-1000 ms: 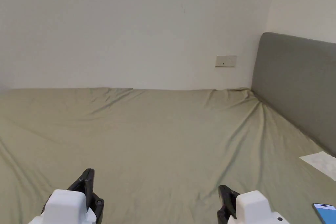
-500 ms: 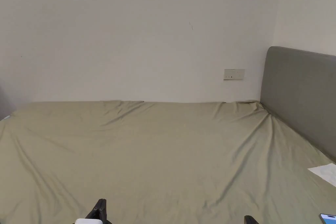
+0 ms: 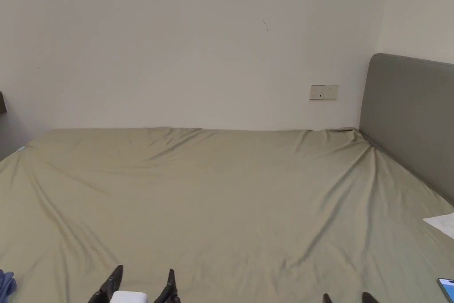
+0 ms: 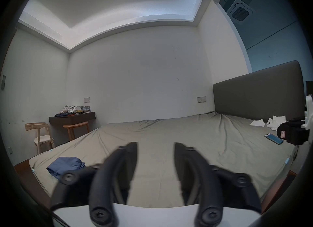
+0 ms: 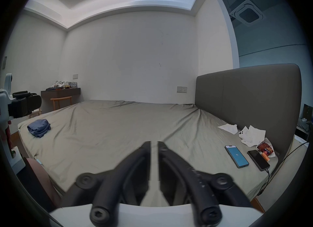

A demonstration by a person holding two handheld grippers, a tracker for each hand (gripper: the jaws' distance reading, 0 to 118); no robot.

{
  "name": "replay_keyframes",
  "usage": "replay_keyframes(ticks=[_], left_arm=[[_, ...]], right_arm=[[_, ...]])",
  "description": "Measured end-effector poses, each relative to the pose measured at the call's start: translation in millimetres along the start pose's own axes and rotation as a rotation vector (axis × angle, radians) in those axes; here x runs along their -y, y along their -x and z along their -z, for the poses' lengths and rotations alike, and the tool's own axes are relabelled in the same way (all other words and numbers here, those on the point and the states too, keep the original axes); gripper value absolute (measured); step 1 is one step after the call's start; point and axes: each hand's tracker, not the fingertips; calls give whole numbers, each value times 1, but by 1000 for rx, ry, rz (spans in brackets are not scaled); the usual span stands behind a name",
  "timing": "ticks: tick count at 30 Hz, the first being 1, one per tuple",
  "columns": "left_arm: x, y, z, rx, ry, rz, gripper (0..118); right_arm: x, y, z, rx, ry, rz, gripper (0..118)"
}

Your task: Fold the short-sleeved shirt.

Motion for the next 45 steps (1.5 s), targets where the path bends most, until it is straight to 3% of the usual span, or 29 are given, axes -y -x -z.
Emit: replay_keyframes(ticks=[1, 2, 4, 5, 6, 15, 23, 45], left_arm=[[1, 0, 0, -2, 4, 4, 59], [2, 0, 0, -3, 6, 6, 76], [2, 3, -1, -6, 7, -3, 100], [3, 5, -2, -10, 4, -6, 114], [2, 6, -3, -11, -1, -15, 118], [2, 14, -5, 14, 7, -50, 118], [2, 22, -8, 29, 14, -72, 118], [4, 30, -8, 25, 28, -81, 118]], right_arm=[[0, 0, 1, -6, 10, 5, 35], [0, -2, 1, -7, 16, 8, 62], [0, -3, -3, -11, -11, 27, 105], [-1, -3, -4, -8, -5, 27, 118], [-1, -3, -3, -8, -3, 30, 118], [-14, -5, -5, -41, 13, 125, 118], [-25, 14, -18, -49, -38, 56, 118], [-27, 2, -10, -85, 8, 146, 118]])
